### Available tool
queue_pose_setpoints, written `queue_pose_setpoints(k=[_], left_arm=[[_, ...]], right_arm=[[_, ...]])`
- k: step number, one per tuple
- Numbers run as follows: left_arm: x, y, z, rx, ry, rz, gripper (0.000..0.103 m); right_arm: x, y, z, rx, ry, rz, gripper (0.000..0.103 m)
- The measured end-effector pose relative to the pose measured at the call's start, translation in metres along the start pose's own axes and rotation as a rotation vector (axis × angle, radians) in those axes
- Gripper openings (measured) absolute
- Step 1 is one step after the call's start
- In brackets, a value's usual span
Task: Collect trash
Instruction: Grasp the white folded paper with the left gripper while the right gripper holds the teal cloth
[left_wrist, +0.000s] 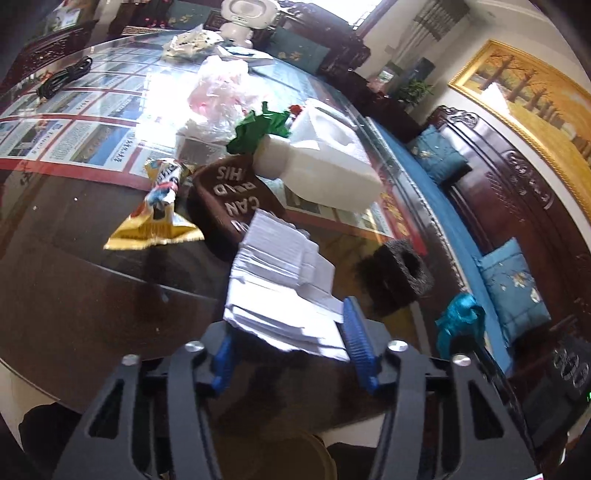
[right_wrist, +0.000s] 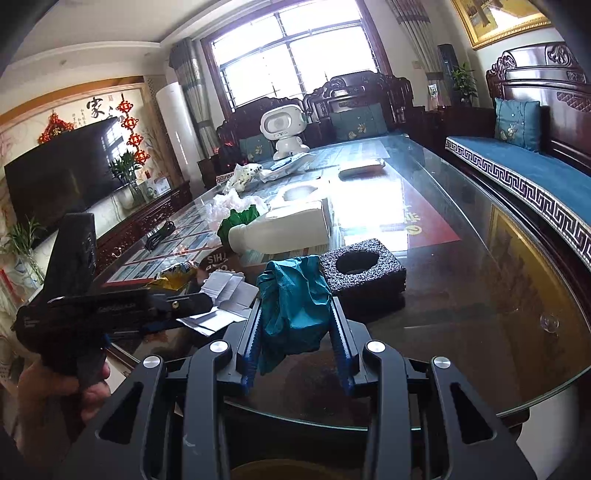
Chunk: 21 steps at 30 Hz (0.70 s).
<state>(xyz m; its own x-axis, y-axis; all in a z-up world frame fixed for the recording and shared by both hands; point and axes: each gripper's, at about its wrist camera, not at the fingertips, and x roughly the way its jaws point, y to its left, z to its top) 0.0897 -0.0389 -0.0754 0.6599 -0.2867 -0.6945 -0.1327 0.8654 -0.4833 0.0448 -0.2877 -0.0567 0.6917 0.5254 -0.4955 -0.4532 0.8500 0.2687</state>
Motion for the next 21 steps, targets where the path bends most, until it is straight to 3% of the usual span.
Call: queue_pose_setpoints(k=[4, 9, 21], left_arm=[[0.008, -0.001, 0.005, -0.050, -0.005, 0.006, 0.030], [0.013, 0.013, 0.011, -0.075, -0.018, -0.011, 0.021], [-0.012, 0.004, -0.002, 0.085, -0.154, 0.009, 0.014]], right_arm=[[0.000, -0.002, -0.001, 0.010, 0.001, 0.004, 0.034], [0.003, -0.004, -0.004, 0.013, 0.005, 0.009, 0.034], [0.001, 0.007, -0.008, 0.003, 0.009, 0.022, 0.034]])
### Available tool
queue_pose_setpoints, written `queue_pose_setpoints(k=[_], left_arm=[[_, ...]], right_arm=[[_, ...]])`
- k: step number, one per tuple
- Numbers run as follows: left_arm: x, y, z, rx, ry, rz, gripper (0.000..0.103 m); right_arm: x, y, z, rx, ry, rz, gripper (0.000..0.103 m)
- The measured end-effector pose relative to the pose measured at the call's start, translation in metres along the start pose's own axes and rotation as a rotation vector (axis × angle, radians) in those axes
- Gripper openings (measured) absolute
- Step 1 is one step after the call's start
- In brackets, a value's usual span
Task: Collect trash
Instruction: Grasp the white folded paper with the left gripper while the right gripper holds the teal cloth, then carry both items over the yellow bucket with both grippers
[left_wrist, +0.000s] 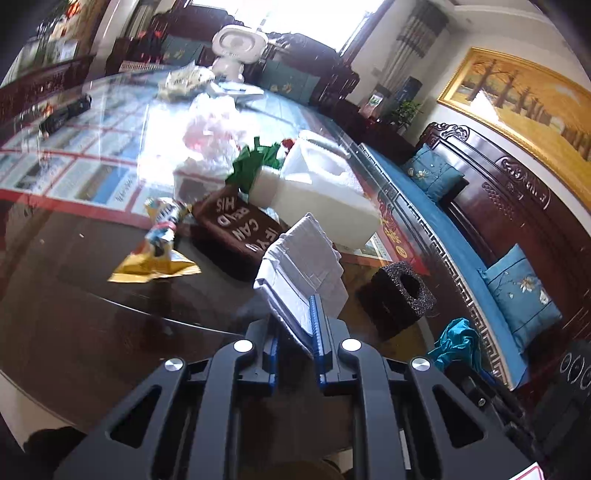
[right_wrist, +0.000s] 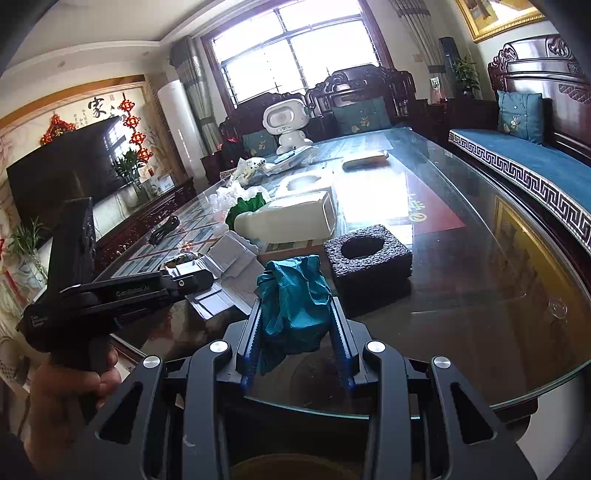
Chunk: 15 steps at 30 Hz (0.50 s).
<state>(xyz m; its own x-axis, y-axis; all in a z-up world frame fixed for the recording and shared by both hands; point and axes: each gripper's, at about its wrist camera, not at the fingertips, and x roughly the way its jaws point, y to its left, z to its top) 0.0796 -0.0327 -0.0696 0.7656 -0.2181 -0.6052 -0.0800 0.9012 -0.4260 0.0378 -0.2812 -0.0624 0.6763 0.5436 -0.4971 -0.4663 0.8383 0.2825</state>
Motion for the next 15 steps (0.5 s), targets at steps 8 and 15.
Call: queue_pose_setpoints(k=[8, 15], left_arm=[[-0.036, 0.004, -0.010, 0.057, -0.066, 0.021, 0.008], [-0.062, 0.004, -0.014, 0.099, -0.104, 0.030, 0.006]], right_arm=[[-0.014, 0.017, -0.001, -0.025, -0.012, 0.002, 0.034], [-0.030, 0.032, -0.004, -0.033, -0.029, 0.004, 0.034]])
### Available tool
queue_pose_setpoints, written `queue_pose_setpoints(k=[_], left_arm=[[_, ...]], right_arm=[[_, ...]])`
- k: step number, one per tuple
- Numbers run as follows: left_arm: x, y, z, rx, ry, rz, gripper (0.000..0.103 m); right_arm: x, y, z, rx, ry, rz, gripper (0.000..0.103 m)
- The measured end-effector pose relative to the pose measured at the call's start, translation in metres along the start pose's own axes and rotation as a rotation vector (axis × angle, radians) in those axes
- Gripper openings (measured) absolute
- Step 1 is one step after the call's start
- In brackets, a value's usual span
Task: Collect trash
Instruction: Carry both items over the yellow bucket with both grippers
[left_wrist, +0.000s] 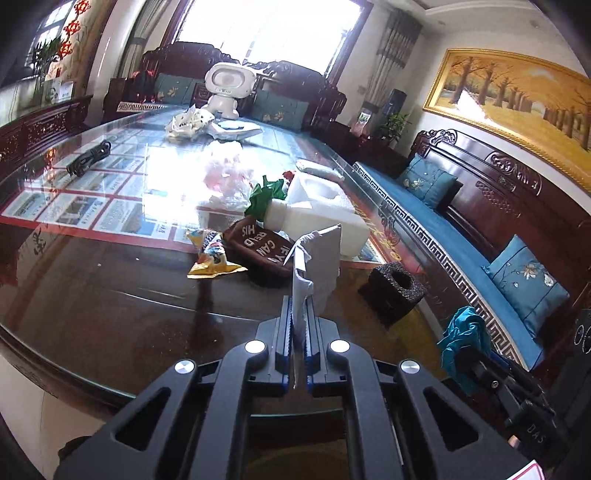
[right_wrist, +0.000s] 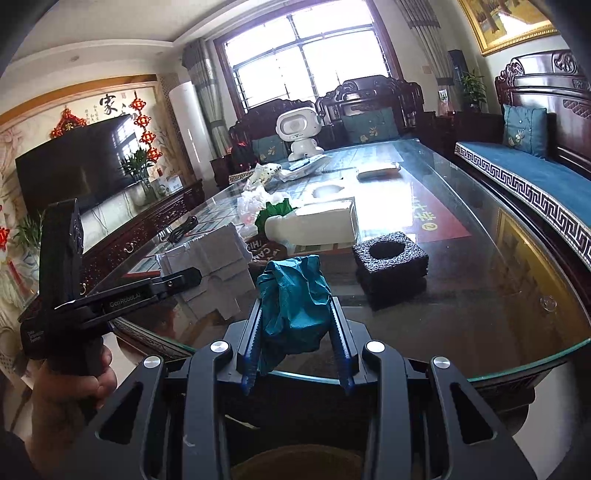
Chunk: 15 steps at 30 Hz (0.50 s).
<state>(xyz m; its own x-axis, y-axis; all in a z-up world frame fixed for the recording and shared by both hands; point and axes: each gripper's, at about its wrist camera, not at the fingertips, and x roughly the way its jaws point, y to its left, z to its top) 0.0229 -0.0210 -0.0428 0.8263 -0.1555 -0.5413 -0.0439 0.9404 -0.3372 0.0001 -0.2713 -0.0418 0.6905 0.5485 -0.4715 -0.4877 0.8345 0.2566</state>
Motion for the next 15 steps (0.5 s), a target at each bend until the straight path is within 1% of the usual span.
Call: queue_pose_setpoints(k=[7, 12, 15], left_arm=[[-0.030, -0.005, -0.003, 0.041, -0.037, -0.017, 0.006], [-0.060, -0.011, -0.017, 0.094, -0.026, -0.055, 0.006], [-0.080, -0.015, -0.035, 0.138, -0.012, -0.071, 0.006]], right_arm=[[-0.021, 0.013, -0.003, -0.025, -0.015, 0.004, 0.034], [-0.041, 0.024, -0.012, -0.050, -0.019, 0.011, 0.034], [-0.053, 0.030, -0.024, -0.056, -0.013, 0.026, 0.034]])
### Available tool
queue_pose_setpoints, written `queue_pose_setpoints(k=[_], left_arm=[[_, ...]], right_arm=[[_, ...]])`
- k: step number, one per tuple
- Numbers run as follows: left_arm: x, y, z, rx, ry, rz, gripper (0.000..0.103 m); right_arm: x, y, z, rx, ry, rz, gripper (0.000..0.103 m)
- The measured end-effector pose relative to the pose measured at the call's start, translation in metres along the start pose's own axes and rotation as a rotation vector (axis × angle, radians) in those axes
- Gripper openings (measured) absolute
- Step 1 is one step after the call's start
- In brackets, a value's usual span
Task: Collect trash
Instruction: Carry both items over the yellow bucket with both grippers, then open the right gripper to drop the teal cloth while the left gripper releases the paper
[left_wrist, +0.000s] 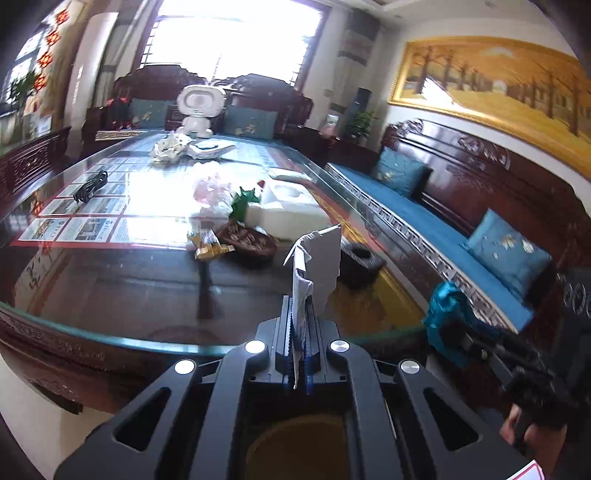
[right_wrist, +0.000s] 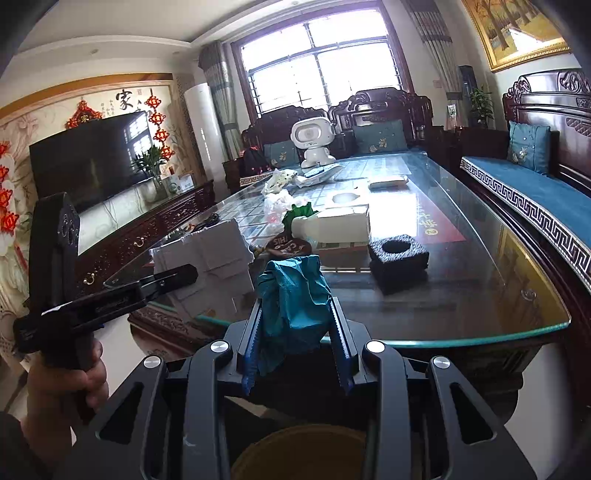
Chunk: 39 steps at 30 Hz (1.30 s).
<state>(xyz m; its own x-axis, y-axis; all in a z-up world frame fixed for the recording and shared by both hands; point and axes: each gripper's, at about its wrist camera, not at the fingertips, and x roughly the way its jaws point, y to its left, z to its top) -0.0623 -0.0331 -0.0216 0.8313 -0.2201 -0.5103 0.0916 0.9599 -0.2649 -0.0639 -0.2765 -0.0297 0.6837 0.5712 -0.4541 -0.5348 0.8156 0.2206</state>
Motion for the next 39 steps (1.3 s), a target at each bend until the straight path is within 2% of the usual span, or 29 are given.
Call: queue_pose_setpoints(k=[9, 14, 19, 26, 35, 39], left_arm=[[-0.030, -0.010, -0.070, 0.046, 0.102, -0.058, 0.006], [-0.025, -0.008, -0.109, 0.054, 0.199, -0.068, 0.006], [-0.019, -0.010, -0.135, 0.067, 0.263, -0.072, 0.006], [0.004, -0.009, -0.155, 0.082, 0.349, -0.059, 0.006], [0.056, -0.012, -0.189, 0.113, 0.538, -0.080, 0.006], [0.074, -0.009, -0.201, 0.109, 0.593, -0.081, 0.006]], right_arm=[[-0.024, 0.022, -0.051, -0.016, 0.070, -0.004, 0.034], [-0.027, 0.026, -0.083, 0.007, 0.144, -0.038, 0.034], [-0.026, 0.025, -0.108, 0.024, 0.207, -0.061, 0.034], [-0.012, 0.016, -0.129, 0.056, 0.309, -0.140, 0.034], [0.013, 0.000, -0.160, 0.075, 0.417, -0.166, 0.034], [0.020, -0.007, -0.174, 0.081, 0.451, -0.178, 0.034]])
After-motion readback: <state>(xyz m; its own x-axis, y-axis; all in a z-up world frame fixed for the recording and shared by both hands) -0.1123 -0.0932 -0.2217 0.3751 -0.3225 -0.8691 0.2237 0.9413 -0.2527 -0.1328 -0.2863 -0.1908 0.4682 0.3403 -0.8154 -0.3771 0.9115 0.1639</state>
